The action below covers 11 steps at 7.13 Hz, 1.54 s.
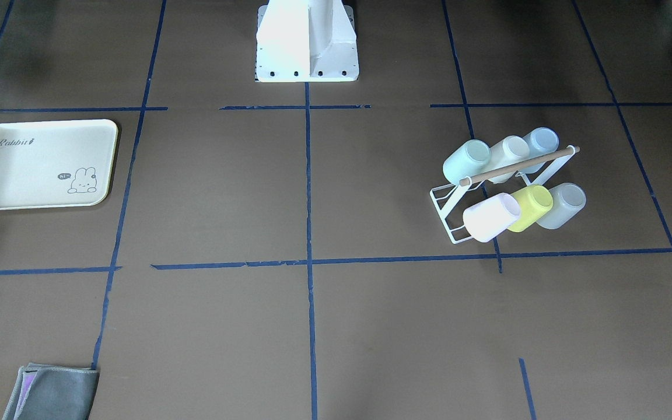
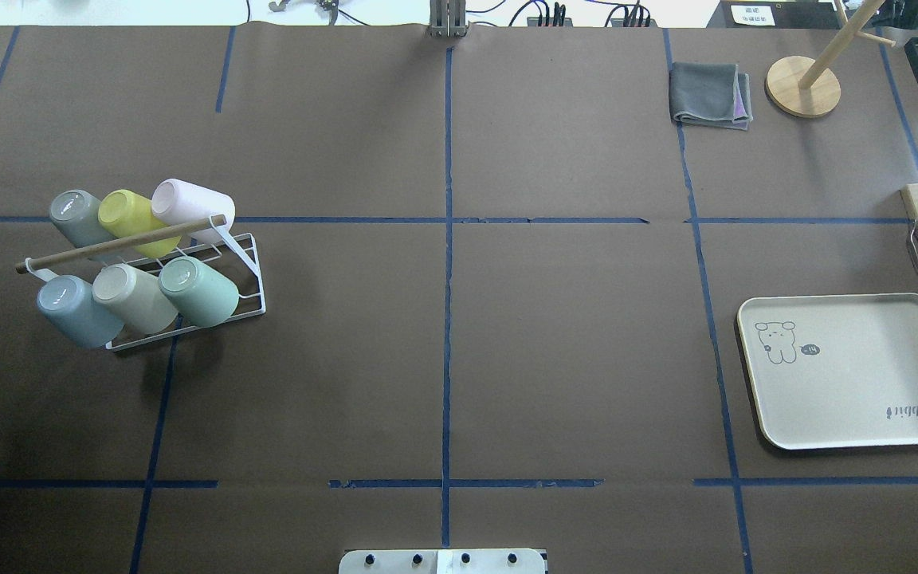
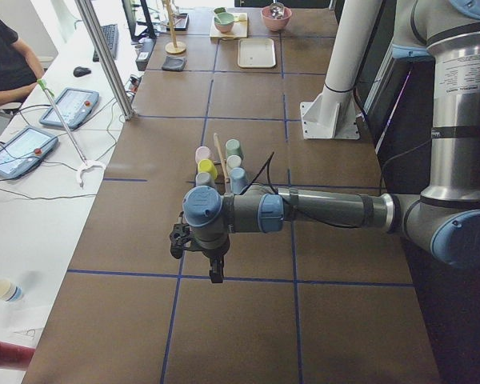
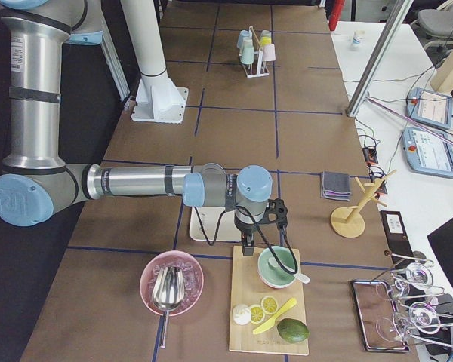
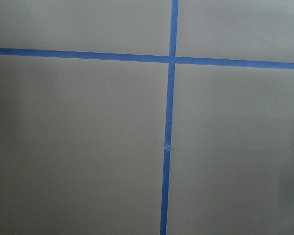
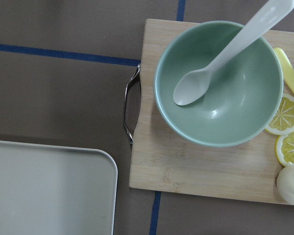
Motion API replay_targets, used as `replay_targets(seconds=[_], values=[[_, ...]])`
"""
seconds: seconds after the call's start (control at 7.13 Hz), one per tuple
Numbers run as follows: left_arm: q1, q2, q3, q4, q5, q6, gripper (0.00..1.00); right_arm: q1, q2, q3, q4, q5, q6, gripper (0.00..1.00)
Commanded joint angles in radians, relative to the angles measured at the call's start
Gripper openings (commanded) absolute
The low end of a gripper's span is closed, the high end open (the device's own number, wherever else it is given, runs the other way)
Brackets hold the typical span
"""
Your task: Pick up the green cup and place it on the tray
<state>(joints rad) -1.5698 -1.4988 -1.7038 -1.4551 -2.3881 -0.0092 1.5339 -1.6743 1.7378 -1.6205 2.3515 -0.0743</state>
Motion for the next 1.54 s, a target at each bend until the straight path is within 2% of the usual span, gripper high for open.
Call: replay_targets(seconds=[0.0,0.14,0.56,0.7,0.84,0.98,1.12,1.4], values=[[0.001,-0.001,-0.004,0.007,-0.008,0.0,1.0,0.0,-0.021,-0.006,0.01,0.008,-0.005,1.0],[0.002,-0.001,-0.001,0.007,-0.008,0.0,1.0,0.0,-0.063,0.017,0.013,0.024,-0.005,1.0],[0.001,0.002,-0.004,0.009,-0.005,0.0,1.0,-0.005,-0.068,0.019,0.02,0.08,-0.002,1.0],[0.002,0.002,-0.002,0.009,-0.003,-0.002,1.0,-0.026,-0.083,0.016,0.074,0.074,0.013,0.99],[0.004,0.0,-0.002,0.007,-0.006,-0.002,1.0,-0.088,-0.099,0.005,0.144,0.056,0.087,0.99],[0.004,0.002,-0.002,0.007,-0.006,0.0,1.0,-0.145,-0.102,-0.007,0.266,0.004,0.204,0.98],[0.004,0.002,-0.001,0.006,-0.003,0.0,1.0,-0.199,-0.108,-0.085,0.369,-0.021,0.255,0.95],[0.004,-0.003,-0.004,0.001,0.0,0.0,1.0,-0.242,-0.114,-0.182,0.644,-0.017,0.548,0.94]])
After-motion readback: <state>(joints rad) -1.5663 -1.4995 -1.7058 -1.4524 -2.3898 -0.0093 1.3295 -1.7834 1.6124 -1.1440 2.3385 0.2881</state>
